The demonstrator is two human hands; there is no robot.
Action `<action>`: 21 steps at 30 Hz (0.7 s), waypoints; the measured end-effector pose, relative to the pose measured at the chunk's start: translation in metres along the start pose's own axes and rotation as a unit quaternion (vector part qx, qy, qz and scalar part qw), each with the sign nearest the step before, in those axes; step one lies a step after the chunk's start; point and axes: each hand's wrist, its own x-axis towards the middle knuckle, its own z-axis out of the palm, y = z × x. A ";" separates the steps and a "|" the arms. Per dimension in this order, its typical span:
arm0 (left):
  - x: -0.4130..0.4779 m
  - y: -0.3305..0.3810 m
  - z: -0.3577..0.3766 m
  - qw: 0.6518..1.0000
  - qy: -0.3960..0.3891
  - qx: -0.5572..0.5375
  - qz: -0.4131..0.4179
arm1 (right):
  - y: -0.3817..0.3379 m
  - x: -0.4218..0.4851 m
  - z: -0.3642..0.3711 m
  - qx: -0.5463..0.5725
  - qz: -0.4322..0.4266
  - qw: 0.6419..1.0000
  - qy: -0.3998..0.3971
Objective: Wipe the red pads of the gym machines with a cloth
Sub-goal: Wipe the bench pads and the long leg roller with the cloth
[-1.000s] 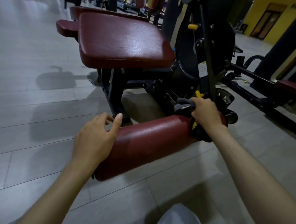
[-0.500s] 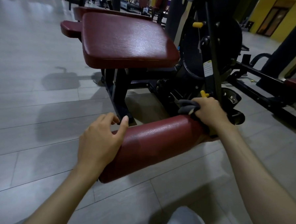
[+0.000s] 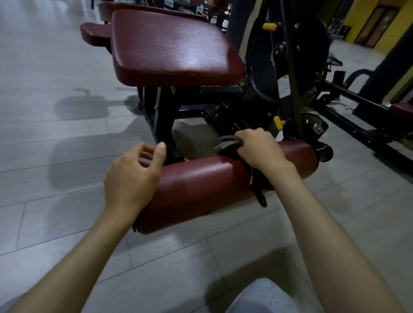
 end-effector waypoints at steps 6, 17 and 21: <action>0.000 0.000 0.003 1.000 0.000 -0.003 -0.004 | 0.029 -0.063 0.017 0.104 -0.049 0.984 0.138; 0.003 0.001 0.001 1.000 -0.014 -0.021 -0.010 | -0.096 -0.067 0.024 0.093 -0.037 0.986 0.130; 0.005 -0.005 -0.001 0.997 -0.016 -0.073 -0.011 | -0.089 -0.067 0.016 0.079 -0.077 0.987 0.113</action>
